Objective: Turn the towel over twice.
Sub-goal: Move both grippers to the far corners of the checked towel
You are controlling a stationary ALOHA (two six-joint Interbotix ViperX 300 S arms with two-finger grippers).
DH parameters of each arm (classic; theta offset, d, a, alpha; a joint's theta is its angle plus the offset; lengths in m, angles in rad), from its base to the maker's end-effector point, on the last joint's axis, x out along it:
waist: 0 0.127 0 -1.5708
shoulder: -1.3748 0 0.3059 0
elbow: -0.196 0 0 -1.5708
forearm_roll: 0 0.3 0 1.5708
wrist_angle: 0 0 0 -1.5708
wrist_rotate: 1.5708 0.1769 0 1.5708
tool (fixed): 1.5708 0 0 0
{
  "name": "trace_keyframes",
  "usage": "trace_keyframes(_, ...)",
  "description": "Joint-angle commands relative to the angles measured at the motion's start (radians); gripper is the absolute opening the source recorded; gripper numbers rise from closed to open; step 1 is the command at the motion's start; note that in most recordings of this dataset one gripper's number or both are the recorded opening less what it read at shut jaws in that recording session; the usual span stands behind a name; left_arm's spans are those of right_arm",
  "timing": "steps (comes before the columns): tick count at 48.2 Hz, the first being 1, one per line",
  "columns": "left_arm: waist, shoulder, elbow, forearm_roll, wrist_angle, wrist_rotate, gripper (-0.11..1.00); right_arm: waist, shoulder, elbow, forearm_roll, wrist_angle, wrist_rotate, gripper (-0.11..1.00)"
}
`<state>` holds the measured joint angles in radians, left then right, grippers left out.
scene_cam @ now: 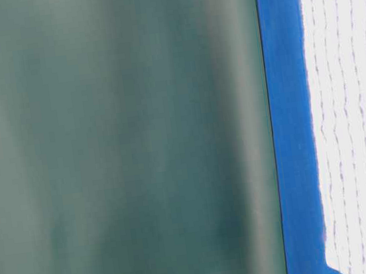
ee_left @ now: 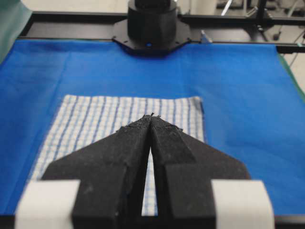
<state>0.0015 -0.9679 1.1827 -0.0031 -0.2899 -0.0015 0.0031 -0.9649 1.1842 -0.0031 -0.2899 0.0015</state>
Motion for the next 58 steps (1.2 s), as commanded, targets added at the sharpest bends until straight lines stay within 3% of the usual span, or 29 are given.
trace_keyframes(1,0.009,0.005,-0.040,-0.020,-0.006,0.006,0.00,-0.011,0.005,-0.031,0.000,-0.006,-0.008,0.00)
trace_keyframes(13,0.075,0.020,-0.038,-0.020,-0.002,0.012,0.00,-0.066,0.017,-0.071,0.000,0.115,-0.003,0.00)
trace_keyframes(36,0.278,0.183,-0.031,-0.020,-0.008,0.015,0.02,-0.347,0.206,-0.060,0.002,0.153,0.029,0.01)
trace_keyframes(39,0.304,0.212,-0.031,-0.020,-0.012,0.015,0.13,-0.377,0.249,-0.061,0.002,0.158,0.028,0.10)
trace_keyframes(46,0.368,0.302,-0.018,-0.020,-0.048,0.017,0.56,-0.443,0.364,-0.074,-0.002,0.158,0.020,0.53)
trace_keyframes(49,0.387,0.342,-0.015,-0.020,-0.071,0.017,0.73,-0.462,0.410,-0.077,-0.003,0.160,0.017,0.65)
trace_keyframes(53,0.408,0.416,-0.012,-0.018,-0.114,0.018,0.89,-0.482,0.474,-0.080,-0.009,0.158,0.017,0.63)
trace_keyframes(58,0.428,0.511,-0.012,-0.018,-0.164,0.021,0.87,-0.500,0.565,-0.087,-0.014,0.152,0.017,0.61)
